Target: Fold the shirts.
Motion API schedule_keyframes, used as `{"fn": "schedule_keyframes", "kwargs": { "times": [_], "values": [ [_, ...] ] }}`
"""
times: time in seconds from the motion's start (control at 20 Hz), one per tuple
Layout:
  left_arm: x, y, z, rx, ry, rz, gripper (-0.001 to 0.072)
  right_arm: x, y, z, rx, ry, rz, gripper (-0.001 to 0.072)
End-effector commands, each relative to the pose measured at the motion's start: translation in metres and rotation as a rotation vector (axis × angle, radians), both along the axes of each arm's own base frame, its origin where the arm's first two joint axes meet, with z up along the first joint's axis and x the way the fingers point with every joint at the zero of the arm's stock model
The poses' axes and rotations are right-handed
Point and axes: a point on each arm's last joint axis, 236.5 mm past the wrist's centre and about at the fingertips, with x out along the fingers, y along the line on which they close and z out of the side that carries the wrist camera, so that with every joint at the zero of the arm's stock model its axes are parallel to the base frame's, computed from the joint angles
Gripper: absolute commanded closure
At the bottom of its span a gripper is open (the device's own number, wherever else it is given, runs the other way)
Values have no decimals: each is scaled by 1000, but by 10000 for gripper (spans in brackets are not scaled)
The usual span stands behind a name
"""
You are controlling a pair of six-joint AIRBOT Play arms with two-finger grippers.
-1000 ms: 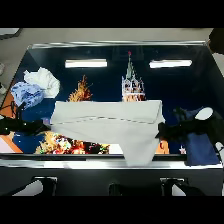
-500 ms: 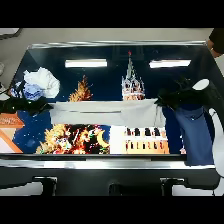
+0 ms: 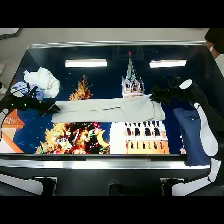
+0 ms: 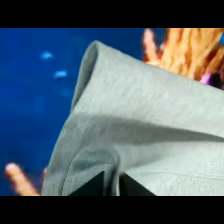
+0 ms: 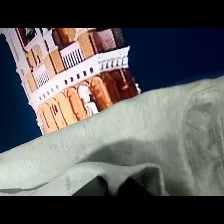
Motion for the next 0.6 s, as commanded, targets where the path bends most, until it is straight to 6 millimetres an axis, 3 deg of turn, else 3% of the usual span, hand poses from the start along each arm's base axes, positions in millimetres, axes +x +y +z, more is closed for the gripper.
{"fn": "schedule_keyframes", "kwargs": {
  "times": [0.0,0.1,0.15,0.25,0.3,0.4,0.55],
  "values": [
    [-5,-1,0,-16,34,-19,75,-2,2,3,19,11,13,489],
    [-5,9,17,-25,38,-38,73,-7,-15,22,1,-5,46,186],
    [-5,15,27,-24,32,-40,74,-11,-30,30,-16,-15,56,138],
    [1,28,50,-8,-17,-26,75,-26,-65,26,-23,38,33,22],
    [4,31,61,6,-50,-16,74,-36,-74,19,-19,75,44,19],
    [7,32,79,27,-99,-12,74,-54,-73,0,0,141,124,7],
    [6,22,102,38,-141,-34,75,-60,-70,-26,15,188,171,3]
  ]
}}
